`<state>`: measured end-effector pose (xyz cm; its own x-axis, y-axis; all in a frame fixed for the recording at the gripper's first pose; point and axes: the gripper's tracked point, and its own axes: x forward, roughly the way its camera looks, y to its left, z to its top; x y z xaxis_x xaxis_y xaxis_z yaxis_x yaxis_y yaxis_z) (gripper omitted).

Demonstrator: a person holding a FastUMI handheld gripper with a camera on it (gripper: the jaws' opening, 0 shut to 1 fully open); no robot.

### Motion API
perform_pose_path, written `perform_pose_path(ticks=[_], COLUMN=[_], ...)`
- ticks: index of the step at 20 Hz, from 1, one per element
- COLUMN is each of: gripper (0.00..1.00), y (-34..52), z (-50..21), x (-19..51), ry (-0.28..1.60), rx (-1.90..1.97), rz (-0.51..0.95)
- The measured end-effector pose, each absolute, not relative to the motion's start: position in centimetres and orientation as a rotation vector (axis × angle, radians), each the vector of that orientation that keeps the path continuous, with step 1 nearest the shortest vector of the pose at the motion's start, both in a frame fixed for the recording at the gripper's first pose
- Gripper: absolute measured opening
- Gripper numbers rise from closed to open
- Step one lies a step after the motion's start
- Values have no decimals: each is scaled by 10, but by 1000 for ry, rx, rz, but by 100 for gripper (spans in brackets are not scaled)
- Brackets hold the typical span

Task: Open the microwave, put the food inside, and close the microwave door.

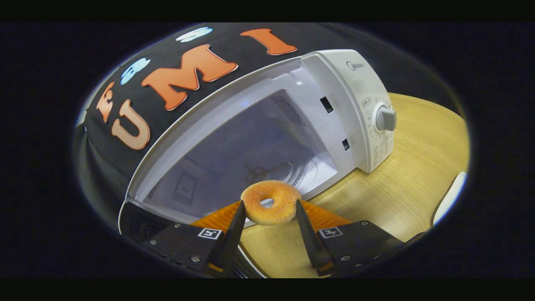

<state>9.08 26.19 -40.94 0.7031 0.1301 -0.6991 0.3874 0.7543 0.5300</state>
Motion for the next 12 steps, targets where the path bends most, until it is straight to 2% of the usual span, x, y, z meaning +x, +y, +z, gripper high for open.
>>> perform_pose_path(ticks=[12], gripper=[69], y=[272], z=[-430], x=[152], ry=[696], rx=[787], rz=[-352])
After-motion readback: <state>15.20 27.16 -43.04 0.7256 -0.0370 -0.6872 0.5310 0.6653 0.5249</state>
